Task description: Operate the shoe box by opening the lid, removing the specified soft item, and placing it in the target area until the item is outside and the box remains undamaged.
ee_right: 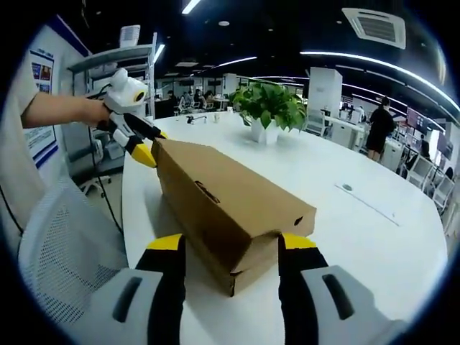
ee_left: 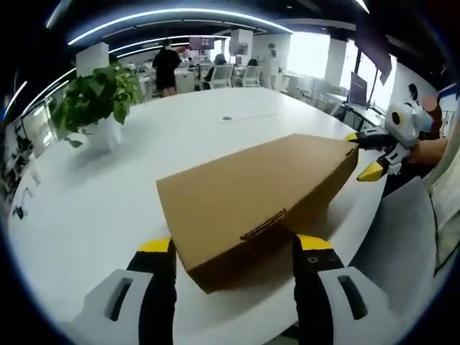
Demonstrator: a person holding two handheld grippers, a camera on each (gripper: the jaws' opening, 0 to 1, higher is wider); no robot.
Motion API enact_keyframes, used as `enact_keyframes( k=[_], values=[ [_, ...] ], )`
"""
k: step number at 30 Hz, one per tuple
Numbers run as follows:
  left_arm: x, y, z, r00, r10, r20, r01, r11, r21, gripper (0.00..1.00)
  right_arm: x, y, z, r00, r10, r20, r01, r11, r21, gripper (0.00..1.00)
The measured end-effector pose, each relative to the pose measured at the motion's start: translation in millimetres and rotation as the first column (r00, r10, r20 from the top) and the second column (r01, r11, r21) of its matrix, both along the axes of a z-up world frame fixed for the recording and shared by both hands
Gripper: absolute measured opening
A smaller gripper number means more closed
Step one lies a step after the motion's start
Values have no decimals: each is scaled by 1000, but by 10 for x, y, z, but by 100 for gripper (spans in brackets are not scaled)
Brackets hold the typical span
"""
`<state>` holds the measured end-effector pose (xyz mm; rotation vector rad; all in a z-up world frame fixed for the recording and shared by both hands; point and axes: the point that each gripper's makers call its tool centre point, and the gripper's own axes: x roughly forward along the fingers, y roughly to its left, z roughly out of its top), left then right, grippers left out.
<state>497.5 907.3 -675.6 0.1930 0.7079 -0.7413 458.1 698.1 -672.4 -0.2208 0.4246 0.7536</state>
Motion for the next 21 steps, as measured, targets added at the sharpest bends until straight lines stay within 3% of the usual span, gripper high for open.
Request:
enact_keyframes(
  k=[9,21],
  values=[
    [112,3,232,998,0,56,0,1000,-6,64,130,-33,228,999,-9,43,9,1000,0,44],
    [314,-71,497,994,10,110,-5,999,-50,69,346,-64,470,997,-14,80,13,1000,14,46]
  ],
)
